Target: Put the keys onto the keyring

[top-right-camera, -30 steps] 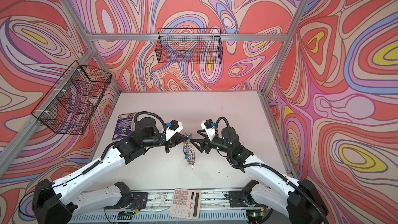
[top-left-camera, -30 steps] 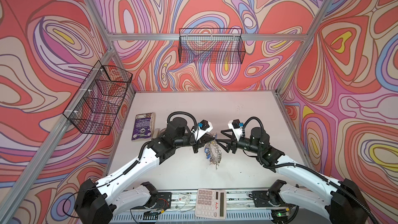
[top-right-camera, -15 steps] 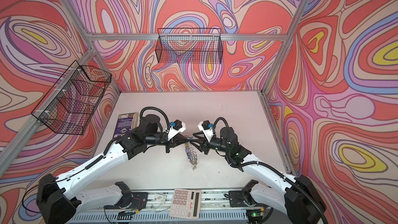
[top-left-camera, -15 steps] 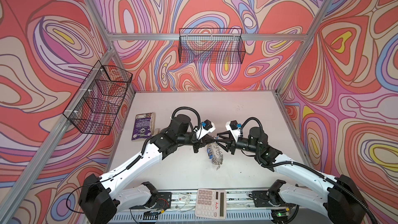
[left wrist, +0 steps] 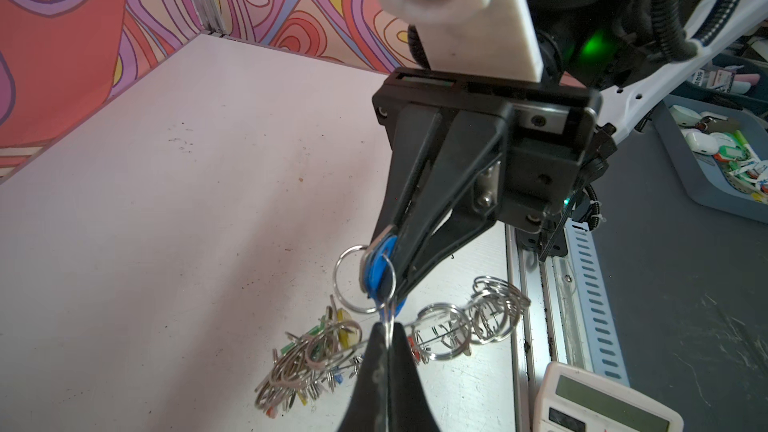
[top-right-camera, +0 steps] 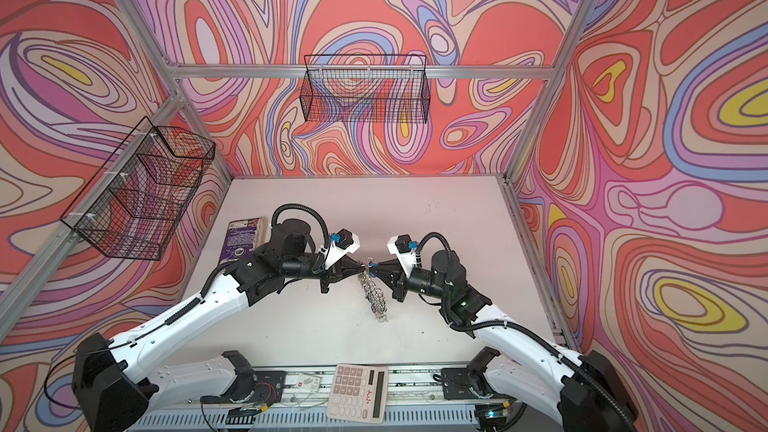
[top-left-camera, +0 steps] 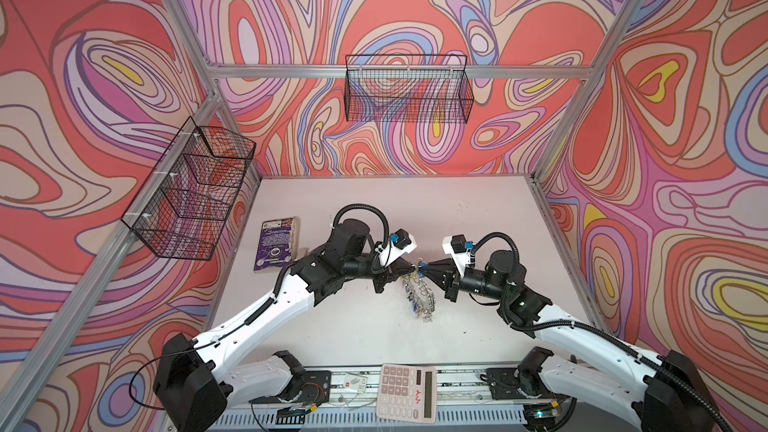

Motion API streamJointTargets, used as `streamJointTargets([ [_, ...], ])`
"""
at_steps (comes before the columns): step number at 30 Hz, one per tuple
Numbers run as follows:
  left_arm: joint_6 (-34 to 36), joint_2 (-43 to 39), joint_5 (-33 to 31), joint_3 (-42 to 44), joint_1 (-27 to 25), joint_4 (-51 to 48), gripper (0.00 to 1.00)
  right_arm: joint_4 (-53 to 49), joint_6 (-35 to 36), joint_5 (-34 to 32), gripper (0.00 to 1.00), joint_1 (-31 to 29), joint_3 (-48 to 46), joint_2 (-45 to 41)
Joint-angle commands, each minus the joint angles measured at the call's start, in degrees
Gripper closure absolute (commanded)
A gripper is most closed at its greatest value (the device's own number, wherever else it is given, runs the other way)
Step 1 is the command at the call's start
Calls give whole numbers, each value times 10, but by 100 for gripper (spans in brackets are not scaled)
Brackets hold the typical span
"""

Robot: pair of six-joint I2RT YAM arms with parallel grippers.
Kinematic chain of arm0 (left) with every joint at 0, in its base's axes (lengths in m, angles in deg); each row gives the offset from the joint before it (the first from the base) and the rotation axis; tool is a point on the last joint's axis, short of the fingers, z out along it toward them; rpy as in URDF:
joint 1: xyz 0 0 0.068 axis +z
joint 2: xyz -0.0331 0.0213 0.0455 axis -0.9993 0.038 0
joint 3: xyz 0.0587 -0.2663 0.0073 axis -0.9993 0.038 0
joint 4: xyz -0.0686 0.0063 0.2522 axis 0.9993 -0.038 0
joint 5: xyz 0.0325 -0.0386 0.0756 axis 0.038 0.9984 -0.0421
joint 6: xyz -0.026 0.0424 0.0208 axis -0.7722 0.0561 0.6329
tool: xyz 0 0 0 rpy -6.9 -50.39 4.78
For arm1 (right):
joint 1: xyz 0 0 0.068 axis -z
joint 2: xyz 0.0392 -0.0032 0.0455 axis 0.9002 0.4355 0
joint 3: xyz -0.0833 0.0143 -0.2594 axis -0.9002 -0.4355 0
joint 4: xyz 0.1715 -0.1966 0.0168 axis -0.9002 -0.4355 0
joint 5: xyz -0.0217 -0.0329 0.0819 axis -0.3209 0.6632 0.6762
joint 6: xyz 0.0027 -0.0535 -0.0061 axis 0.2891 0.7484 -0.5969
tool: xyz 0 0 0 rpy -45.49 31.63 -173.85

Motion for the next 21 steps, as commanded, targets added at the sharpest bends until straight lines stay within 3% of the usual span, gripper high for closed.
streamJointTargets([
  [1,-29,-25,-9,-8,0,75,100,-5,-12,-23,100,-1,-20,-4],
  [13,-126,-33,-46,71,-7,276,100,2,-35,-17,97,-27,-4,56],
  [16,-121,-32,-67,83,-6,269,100,-26,-35,-102,76,-25,-11,11],
  [21,-113,-38,-88,95,-3,257,100,-122,-69,-343,49,24,-2,-52],
])
